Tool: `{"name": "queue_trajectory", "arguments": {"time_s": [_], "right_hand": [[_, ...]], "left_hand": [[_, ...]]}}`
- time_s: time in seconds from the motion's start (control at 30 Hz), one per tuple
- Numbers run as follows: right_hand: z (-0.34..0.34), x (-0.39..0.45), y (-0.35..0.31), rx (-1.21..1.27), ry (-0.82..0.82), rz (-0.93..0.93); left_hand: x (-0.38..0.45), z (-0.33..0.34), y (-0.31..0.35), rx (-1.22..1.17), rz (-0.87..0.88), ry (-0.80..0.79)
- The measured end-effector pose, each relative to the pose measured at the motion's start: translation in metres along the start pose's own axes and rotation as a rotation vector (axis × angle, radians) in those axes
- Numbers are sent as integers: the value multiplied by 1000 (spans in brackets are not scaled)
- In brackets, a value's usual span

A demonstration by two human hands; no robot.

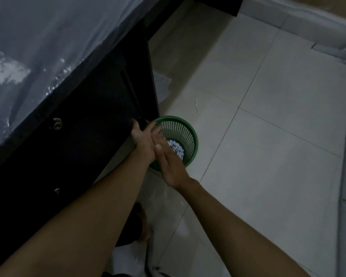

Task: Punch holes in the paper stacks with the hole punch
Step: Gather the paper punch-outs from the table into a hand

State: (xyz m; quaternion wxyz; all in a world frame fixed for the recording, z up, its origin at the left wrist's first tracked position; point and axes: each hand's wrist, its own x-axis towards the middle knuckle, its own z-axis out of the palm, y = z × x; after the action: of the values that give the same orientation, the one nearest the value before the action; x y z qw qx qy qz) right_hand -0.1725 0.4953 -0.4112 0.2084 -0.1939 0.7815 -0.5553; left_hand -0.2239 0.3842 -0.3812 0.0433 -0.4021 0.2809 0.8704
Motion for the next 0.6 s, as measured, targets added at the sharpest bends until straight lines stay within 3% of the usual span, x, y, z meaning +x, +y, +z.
{"name": "queue_trajectory", "arguments": {"time_s": [0.1,0.2,0.27,0.37,0.43,0.5,0.6], "right_hand": [[-2,6,-3,51,67,174],[-1,4,-9,9,173,-49],[1,2,-7,-14,140,-147],[7,1,0,-20,56,63],[4,3,-3,8,99,190],[4,1,-11,45,181,34],[9,-3,-19,43,138,-204]], "left_hand": [[-2,-4,1,-13,-6,11],[-2,-8,0,-21,-12,8],[-3,-7,0,-13,-22,-15],[-5,-6,-2,35,-23,-6],[-6,-8,-5,45,-21,-2],[-7,-8,-6,35,-32,6],[-6,-5,-4,30,-46,-10]]}}
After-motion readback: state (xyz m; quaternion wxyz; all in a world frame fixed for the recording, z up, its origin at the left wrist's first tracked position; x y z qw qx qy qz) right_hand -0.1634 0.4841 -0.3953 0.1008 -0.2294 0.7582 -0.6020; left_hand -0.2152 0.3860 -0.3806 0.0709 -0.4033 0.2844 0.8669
